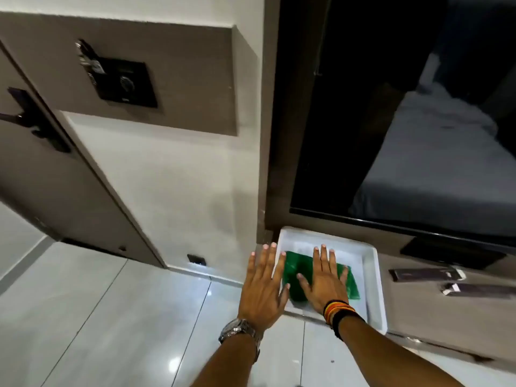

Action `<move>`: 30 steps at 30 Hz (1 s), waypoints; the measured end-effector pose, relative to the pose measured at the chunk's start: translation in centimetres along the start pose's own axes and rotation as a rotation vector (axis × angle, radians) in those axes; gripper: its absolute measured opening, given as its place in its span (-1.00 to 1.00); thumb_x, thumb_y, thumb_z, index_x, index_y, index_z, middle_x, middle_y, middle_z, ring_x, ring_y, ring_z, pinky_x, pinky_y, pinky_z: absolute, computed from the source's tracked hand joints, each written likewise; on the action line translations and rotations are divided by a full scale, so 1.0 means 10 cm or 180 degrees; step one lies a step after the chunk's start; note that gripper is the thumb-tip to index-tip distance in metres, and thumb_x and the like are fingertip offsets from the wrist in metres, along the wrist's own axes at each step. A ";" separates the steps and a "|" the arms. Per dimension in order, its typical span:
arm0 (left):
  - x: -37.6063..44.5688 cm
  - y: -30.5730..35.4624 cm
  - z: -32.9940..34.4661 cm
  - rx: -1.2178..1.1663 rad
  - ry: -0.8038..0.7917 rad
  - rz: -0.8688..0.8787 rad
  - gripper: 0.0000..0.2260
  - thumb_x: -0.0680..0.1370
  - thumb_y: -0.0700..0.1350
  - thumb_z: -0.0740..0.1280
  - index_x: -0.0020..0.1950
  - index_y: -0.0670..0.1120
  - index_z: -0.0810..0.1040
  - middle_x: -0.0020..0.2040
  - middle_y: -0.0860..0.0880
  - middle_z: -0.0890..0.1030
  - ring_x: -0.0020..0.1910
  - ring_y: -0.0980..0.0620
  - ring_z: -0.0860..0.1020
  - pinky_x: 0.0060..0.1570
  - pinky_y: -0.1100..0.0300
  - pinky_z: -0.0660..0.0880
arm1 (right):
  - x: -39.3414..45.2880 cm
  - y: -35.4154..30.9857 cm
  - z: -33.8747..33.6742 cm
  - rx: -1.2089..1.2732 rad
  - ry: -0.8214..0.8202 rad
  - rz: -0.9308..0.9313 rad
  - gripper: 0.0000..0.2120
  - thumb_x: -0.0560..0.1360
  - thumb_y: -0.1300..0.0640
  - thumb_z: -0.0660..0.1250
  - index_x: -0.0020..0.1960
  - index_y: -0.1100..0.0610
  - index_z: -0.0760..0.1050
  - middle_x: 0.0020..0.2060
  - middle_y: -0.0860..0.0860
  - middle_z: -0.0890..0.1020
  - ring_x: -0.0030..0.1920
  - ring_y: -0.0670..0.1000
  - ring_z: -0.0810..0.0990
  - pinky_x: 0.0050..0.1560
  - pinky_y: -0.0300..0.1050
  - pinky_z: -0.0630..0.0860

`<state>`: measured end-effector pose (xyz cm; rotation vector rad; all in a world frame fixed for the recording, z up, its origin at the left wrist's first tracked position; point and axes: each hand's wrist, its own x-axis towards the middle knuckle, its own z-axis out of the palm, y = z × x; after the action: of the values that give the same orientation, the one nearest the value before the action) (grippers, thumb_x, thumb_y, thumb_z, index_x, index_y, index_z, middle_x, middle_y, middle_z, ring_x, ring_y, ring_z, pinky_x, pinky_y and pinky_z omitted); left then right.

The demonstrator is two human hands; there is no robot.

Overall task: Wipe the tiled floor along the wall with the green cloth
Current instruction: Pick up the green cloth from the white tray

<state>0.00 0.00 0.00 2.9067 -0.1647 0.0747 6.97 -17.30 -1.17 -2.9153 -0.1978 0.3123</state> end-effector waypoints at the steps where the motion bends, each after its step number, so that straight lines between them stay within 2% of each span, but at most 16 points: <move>1: 0.05 0.08 0.06 -0.0075 -0.0073 -0.0038 -0.35 0.72 0.16 0.03 0.78 -0.07 0.06 0.79 -0.17 0.00 0.76 -0.23 -0.03 0.65 -0.22 -0.10 | 0.04 0.07 0.05 0.0013 -0.0193 0.0231 -0.06 0.55 -0.41 0.06 0.64 0.07 -0.31 0.64 0.08 -0.28 0.63 0.18 -0.31 0.54 0.46 -0.15; 4: 0.14 0.21 0.28 -0.0106 -0.0168 -0.0189 -0.34 0.72 0.15 0.03 0.78 -0.07 0.04 0.80 -0.15 -0.02 0.78 -0.21 -0.05 0.67 -0.21 -0.12 | 0.16 0.19 0.19 0.0090 -0.0656 0.0681 0.21 0.37 -0.56 0.16 0.62 0.12 -0.37 0.63 0.15 -0.32 0.61 0.28 -0.35 0.46 0.59 -0.12; 6: 0.19 0.25 0.39 -0.0140 -0.0291 -0.0300 -0.33 0.72 0.17 0.02 0.78 -0.06 -0.03 0.80 -0.13 -0.10 0.78 -0.21 -0.12 0.68 -0.22 -0.17 | 0.22 0.18 0.30 0.0015 -0.0845 0.0663 0.23 0.35 -0.54 0.19 0.62 0.12 -0.40 0.61 0.20 -0.33 0.59 0.33 -0.36 0.43 0.64 -0.11; 10: 0.24 0.21 0.44 -0.0008 -0.0352 -0.0430 -0.32 0.70 0.19 -0.04 0.78 -0.07 0.02 0.79 -0.14 -0.09 0.77 -0.21 -0.13 0.69 -0.22 -0.17 | 0.30 0.12 0.37 -0.0180 -0.0780 0.0541 0.02 0.45 -0.49 0.11 0.62 -0.04 -0.35 0.60 0.30 -0.29 0.57 0.45 -0.30 0.40 0.68 -0.10; 12: 0.25 0.15 0.41 0.0077 -0.0409 -0.0534 -0.31 0.69 0.23 -0.14 0.78 -0.03 -0.09 0.79 -0.12 -0.20 0.77 -0.17 -0.22 0.72 -0.19 -0.26 | 0.31 0.10 0.36 -0.0255 -0.0714 0.0541 -0.14 0.54 -0.38 0.10 0.64 -0.08 -0.23 0.61 0.31 -0.21 0.58 0.47 -0.23 0.40 0.67 -0.02; 14: 0.26 0.07 0.37 0.0116 -0.0440 -0.0638 -0.30 0.68 0.27 -0.20 0.77 0.02 -0.22 0.78 -0.08 -0.28 0.77 -0.12 -0.29 0.74 -0.18 -0.34 | 0.34 0.10 0.32 -0.0393 -0.0699 0.0534 -0.26 0.61 -0.26 0.09 0.65 -0.08 -0.16 0.62 0.31 -0.14 0.58 0.48 -0.17 0.40 0.67 0.04; 18: 0.28 -0.11 0.25 0.0105 -0.0448 -0.0645 -0.31 0.69 0.27 -0.19 0.78 0.02 -0.20 0.79 -0.08 -0.27 0.77 -0.13 -0.28 0.75 -0.23 -0.30 | 0.35 0.08 0.17 -0.0293 -0.0756 0.0594 -0.43 0.67 -0.06 0.10 0.63 -0.02 0.03 0.63 0.23 0.05 0.59 0.44 -0.01 0.42 0.61 0.15; 20: 0.26 -0.25 0.17 0.0138 -0.0457 -0.0584 -0.32 0.70 0.24 -0.16 0.79 0.00 -0.15 0.80 -0.11 -0.22 0.77 -0.16 -0.25 0.75 -0.25 -0.26 | 0.31 0.05 0.04 0.0000 -0.0549 0.0644 -0.52 0.66 -0.02 0.13 0.55 0.06 0.20 0.55 0.20 0.29 0.54 0.37 0.23 0.41 0.51 0.29; 22: 0.23 -0.41 0.10 0.0105 -0.0414 -0.0555 -0.32 0.71 0.23 -0.15 0.79 -0.02 -0.08 0.80 -0.13 -0.16 0.78 -0.19 -0.19 0.74 -0.24 -0.26 | 0.20 -0.02 -0.11 0.0294 -0.0062 0.0663 -0.63 0.64 0.04 0.15 0.42 0.10 0.32 0.31 0.20 0.56 0.27 0.32 0.56 0.24 0.30 0.54; 23: 0.21 -0.51 0.07 0.0058 -0.0395 -0.0560 -0.31 0.70 0.24 -0.17 0.79 -0.02 -0.07 0.80 -0.13 -0.16 0.78 -0.20 -0.18 0.74 -0.24 -0.28 | 0.13 -0.10 -0.17 0.0448 0.0238 0.0665 -0.66 0.63 0.07 0.16 0.38 0.11 0.35 0.18 0.19 0.63 0.12 0.31 0.63 0.11 0.20 0.60; 24: 0.18 -0.63 0.04 0.0013 -0.0389 -0.0564 -0.30 0.69 0.24 -0.20 0.79 -0.02 -0.09 0.79 -0.13 -0.18 0.78 -0.19 -0.20 0.73 -0.23 -0.31 | 0.05 -0.20 -0.24 0.0594 0.0510 0.0650 -0.68 0.62 0.09 0.18 0.36 0.12 0.38 0.10 0.19 0.66 0.03 0.32 0.65 0.02 0.13 0.61; 26: 0.08 -0.91 -0.01 -0.0036 -0.0411 -0.0589 -0.30 0.68 0.25 -0.22 0.79 -0.01 -0.14 0.79 -0.12 -0.25 0.77 -0.17 -0.26 0.73 -0.21 -0.36 | -0.12 -0.48 -0.37 0.0833 0.0871 0.0533 -0.68 0.62 0.13 0.21 0.36 0.13 0.41 0.03 0.19 0.68 -0.03 0.32 0.64 -0.04 0.11 0.56; 30: -0.23 -1.60 -0.08 -0.0146 -0.0359 -0.0628 -0.32 0.71 0.23 -0.18 0.79 -0.04 -0.14 0.79 -0.12 -0.23 0.77 -0.17 -0.27 0.76 -0.25 -0.25 | -0.41 -1.29 -0.53 0.1356 0.1149 0.0152 -0.68 0.62 0.14 0.24 0.37 0.09 0.44 -0.03 0.16 0.71 -0.09 0.29 0.66 -0.08 0.10 0.61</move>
<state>-0.41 15.86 -2.92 2.8650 0.1008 -0.1247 2.77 -6.43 7.48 -2.4977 -0.0024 -0.1523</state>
